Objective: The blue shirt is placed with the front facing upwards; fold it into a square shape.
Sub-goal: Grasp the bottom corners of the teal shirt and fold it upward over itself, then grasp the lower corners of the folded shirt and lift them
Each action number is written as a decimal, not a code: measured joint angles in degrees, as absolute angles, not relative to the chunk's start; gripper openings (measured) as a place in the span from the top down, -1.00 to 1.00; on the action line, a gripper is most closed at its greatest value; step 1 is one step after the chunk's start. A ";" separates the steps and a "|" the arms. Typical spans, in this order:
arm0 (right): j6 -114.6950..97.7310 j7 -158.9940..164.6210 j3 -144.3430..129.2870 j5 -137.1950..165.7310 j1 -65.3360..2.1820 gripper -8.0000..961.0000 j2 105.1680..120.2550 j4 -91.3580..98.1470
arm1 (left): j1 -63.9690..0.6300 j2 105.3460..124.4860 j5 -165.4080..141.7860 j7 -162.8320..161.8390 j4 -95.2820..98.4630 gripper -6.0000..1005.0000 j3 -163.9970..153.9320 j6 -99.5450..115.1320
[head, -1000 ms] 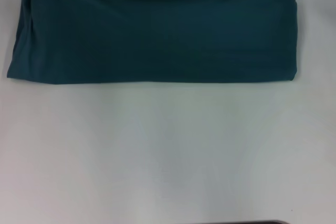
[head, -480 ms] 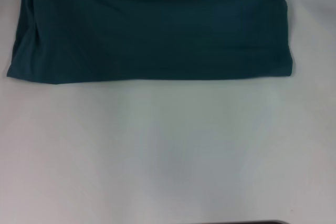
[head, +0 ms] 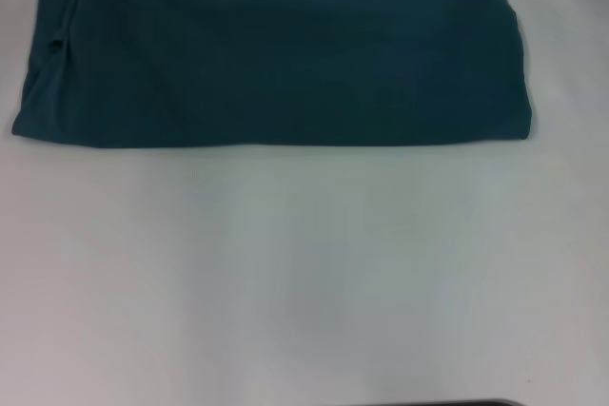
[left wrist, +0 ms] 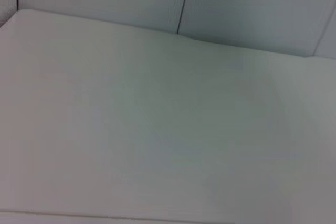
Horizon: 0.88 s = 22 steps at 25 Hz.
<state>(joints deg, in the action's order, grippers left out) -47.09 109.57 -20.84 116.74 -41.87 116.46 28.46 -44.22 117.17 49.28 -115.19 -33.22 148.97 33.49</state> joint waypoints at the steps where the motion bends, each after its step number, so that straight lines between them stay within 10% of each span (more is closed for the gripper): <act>1: -47.75 109.03 -20.84 116.21 -41.49 0.05 116.38 28.58 | -44.02 117.26 49.31 -115.20 -33.45 -0.04 148.98 33.71; 16: -64.28 107.09 -21.39 114.58 -32.96 -0.72 115.24 32.69 | -36.15 121.05 52.29 -114.43 -48.21 -0.79 148.14 54.11; 22: -70.99 107.57 -22.08 115.22 -29.47 -0.78 114.49 34.57 | -33.49 121.93 52.38 -115.22 -49.71 -0.81 148.29 55.92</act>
